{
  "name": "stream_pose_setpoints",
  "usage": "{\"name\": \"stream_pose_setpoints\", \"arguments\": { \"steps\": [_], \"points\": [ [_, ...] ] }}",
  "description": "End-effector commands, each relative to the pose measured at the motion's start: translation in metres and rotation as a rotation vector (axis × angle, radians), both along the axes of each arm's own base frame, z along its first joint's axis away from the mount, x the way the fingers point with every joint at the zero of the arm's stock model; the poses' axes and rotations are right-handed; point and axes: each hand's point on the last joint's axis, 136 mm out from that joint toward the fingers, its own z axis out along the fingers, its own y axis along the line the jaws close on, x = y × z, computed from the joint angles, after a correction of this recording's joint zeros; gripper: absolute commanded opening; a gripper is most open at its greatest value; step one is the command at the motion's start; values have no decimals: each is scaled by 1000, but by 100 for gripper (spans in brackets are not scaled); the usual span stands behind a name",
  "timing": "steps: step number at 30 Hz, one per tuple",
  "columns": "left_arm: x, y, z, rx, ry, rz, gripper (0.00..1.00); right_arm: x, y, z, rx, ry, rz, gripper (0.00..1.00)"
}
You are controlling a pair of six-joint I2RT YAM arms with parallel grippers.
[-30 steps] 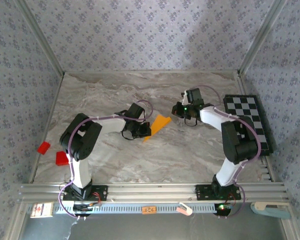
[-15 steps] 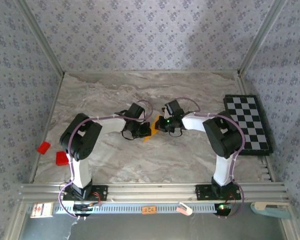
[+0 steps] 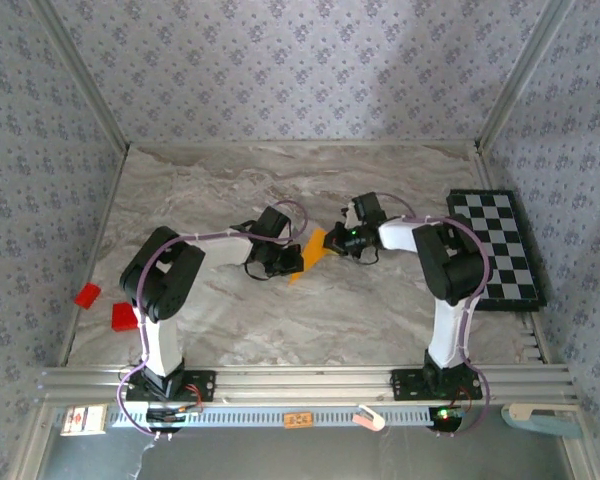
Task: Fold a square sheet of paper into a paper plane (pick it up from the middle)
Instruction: Fold the wing for the fifth time at the center of the table, then turn over the paper plane at the top-center of the table.
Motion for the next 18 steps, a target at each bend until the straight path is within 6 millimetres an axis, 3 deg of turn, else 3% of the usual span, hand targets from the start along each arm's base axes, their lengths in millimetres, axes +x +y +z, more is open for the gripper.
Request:
{"name": "stream_pose_setpoints", "arguments": {
  "steps": [1,6,10,13,18],
  "points": [
    [-46,41,-49,200,185,4,0,31,-54,-26,-146,-20,-138,0],
    [-42,36,-43,186,173,-10,0,45,-77,-18,-159,-53,-202,0],
    [-31,24,-27,141,132,-28,0,51,-79,10,-155,-110,-199,0],
    [-15,9,1,79,70,-36,1,46,-77,36,-165,-142,-200,1],
    [14,-9,64,-35,-63,-27,16,32,-88,64,-271,-188,-192,19]
  ]
}}
